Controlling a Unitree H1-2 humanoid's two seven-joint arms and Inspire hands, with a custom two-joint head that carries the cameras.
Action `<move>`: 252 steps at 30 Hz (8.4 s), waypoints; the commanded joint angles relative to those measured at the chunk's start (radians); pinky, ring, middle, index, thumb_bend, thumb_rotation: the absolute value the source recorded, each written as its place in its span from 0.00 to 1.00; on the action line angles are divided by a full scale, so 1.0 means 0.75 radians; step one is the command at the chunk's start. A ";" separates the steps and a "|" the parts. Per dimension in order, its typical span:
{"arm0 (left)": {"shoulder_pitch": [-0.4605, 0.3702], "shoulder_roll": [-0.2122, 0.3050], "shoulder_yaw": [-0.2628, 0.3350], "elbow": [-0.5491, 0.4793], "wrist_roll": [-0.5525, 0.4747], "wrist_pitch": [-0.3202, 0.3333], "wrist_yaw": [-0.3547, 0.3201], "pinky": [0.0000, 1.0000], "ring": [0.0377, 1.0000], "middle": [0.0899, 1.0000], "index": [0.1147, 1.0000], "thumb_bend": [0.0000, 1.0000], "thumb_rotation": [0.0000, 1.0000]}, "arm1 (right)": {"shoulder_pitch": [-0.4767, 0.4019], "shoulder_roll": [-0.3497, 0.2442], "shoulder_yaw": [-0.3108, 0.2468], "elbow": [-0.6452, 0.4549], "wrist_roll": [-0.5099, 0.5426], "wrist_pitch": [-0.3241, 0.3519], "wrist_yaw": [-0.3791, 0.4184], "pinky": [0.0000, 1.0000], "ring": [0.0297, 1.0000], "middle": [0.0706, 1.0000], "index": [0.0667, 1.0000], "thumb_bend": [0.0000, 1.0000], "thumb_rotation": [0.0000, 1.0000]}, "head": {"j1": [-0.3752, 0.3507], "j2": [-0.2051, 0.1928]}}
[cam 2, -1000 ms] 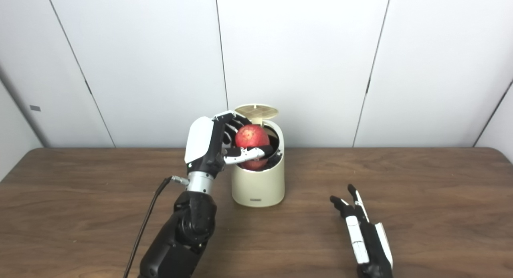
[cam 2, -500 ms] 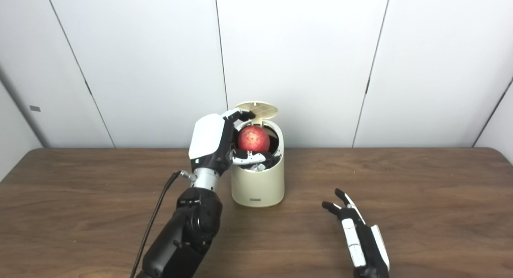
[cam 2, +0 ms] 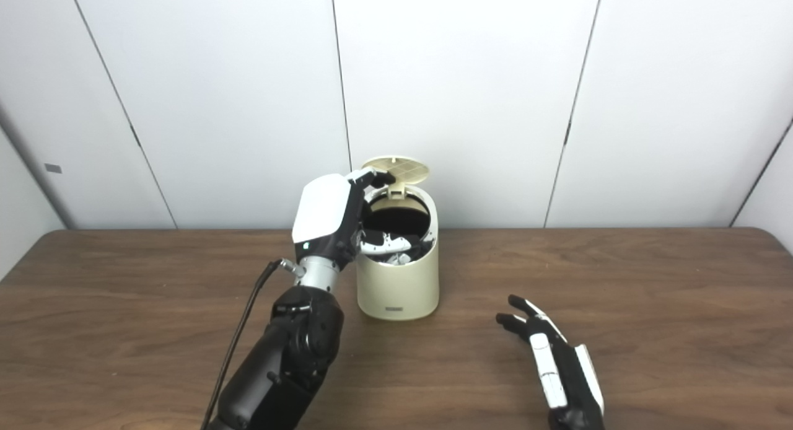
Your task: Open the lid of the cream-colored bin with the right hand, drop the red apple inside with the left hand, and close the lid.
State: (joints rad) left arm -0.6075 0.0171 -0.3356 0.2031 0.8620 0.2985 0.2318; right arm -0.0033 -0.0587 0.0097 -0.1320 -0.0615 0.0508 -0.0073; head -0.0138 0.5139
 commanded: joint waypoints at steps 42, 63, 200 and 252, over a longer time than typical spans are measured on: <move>-0.025 -0.066 0.283 0.109 -0.480 -0.799 0.357 0.35 0.42 0.47 0.43 0.48 0.00 | -0.015 -0.007 -0.010 -0.012 0.028 0.004 0.016 0.89 0.77 0.67 0.72 0.43 1.00 | 0.013 -0.011; 0.273 0.015 0.434 -0.391 -0.754 -0.404 -0.027 0.39 0.42 0.43 0.46 0.50 0.00 | -0.024 0.003 -0.044 -0.074 0.094 -0.010 0.002 0.81 0.84 0.80 0.80 0.52 0.99 | 0.002 0.020; 0.795 0.009 0.448 -0.447 -1.009 -0.385 -0.268 0.94 0.99 1.00 1.00 0.53 0.93 | -0.749 -0.435 0.593 -0.107 -1.416 0.106 0.675 1.00 1.00 1.00 0.72 0.65 1.00 | -0.040 0.052; 0.946 0.121 0.566 -0.515 -1.214 -0.429 -0.356 0.95 0.95 0.97 1.00 0.44 0.79 | -0.088 -0.147 -0.021 -0.212 -0.521 0.162 0.268 0.91 0.94 0.96 0.95 0.54 1.00 | 0.074 0.146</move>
State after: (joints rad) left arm 0.1009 0.1042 0.0861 -0.1754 -0.0327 0.0119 -0.0233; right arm -0.0489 -0.1672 0.0078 -0.2707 -0.4781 0.2408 0.2502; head 0.0414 0.6227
